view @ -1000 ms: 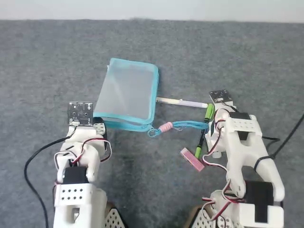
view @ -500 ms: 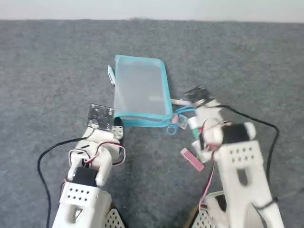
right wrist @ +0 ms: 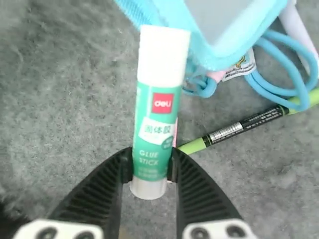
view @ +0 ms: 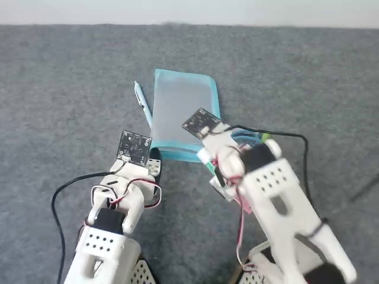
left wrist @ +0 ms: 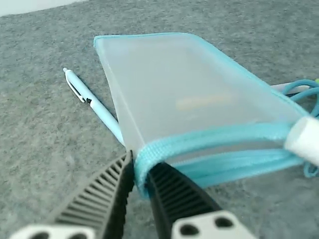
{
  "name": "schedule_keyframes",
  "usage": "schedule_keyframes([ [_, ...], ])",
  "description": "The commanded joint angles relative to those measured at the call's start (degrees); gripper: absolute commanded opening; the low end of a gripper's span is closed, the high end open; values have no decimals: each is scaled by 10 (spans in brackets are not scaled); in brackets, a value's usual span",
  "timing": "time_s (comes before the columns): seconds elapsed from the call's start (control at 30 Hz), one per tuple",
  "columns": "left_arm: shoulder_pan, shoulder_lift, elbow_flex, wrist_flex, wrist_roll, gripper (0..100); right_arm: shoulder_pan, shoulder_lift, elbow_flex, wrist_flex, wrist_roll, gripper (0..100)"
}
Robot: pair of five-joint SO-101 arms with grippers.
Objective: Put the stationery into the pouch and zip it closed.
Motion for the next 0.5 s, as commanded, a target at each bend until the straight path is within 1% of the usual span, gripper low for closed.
schedule_keyframes([
  [0.0, 4, 8, -13, -22, 11, 11, -16, 41, -55, -15, -7, 6],
  [0.13, 4, 8, -13, -23, 11, 11, -56, 73, -78, -15, -17, 6],
  [0.27, 4, 8, -13, -23, 11, 11, -77, 84, -98, -10, -21, 6],
  [0.37, 4, 8, -13, -22, 11, 11, -80, 91, -100, -15, -25, 6],
  [0.47, 4, 8, -13, -21, 11, 11, -67, 98, -101, -27, -47, 6],
])
